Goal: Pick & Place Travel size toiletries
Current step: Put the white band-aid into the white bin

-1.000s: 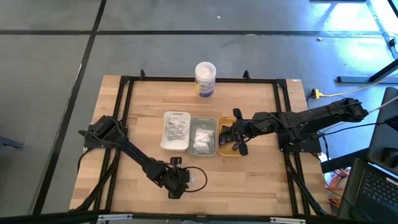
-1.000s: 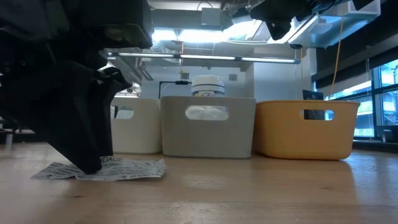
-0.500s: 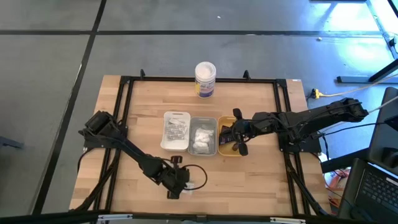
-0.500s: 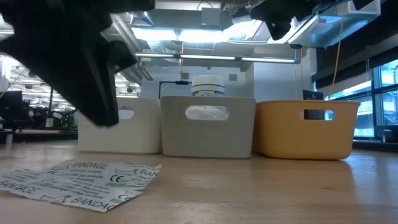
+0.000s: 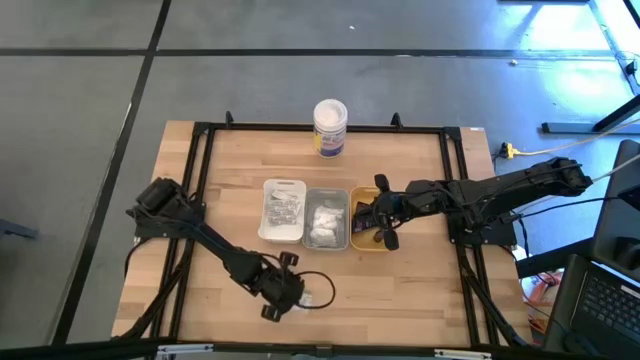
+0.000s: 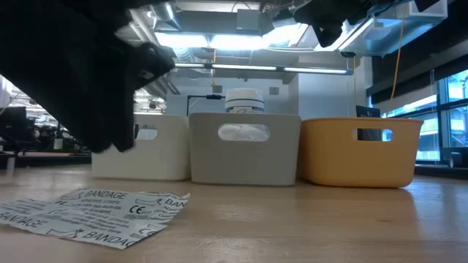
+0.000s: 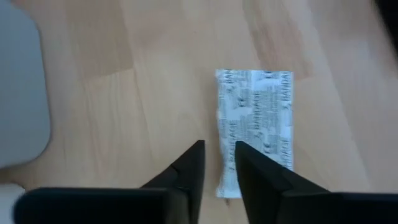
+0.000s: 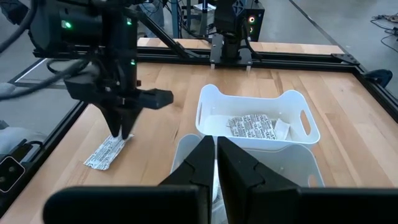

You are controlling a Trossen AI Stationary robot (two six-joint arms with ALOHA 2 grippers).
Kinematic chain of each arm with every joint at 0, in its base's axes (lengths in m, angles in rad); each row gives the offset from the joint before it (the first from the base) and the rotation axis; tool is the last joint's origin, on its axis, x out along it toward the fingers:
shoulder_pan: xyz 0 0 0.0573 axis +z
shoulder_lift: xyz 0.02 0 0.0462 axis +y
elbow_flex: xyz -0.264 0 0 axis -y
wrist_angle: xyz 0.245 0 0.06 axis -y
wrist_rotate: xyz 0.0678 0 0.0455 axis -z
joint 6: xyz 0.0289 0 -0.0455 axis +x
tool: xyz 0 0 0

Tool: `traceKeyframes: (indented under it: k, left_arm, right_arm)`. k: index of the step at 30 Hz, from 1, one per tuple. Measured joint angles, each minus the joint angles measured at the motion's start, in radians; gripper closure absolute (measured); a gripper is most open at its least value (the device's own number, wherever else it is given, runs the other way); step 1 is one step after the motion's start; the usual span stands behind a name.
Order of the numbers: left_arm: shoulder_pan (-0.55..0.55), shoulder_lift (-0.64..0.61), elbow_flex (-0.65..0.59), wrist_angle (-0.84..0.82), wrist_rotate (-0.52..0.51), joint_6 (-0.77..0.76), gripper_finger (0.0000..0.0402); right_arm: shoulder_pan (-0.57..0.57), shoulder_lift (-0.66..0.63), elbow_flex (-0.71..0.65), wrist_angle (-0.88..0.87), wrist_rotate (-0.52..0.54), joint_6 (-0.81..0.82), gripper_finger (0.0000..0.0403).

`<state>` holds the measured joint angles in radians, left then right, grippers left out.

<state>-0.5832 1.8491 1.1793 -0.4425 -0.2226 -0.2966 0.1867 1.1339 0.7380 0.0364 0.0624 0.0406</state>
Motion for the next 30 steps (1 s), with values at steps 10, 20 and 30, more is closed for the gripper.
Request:
traceKeyframes:
  k: [10, 20, 30]
  left_arm:
    - [0.057, 0.013, 0.002, 0.059, 0.149, 0.014, 0.0246]
    - [0.068, 0.045, 0.002, 0.072, 0.160, 0.030, 0.0255]
    - [0.068, 0.096, 0.002, 0.084, 0.183, 0.023, 0.0257]
  right_arm:
    - [0.000, 0.000, 0.000, 0.000, -0.003, -0.002, 0.0381]
    - [0.000, 0.000, 0.000, -0.001, -0.003, -0.003, 0.0381]
    - [0.000, 0.000, 0.000, -0.004, -0.003, -0.002, 0.0381]
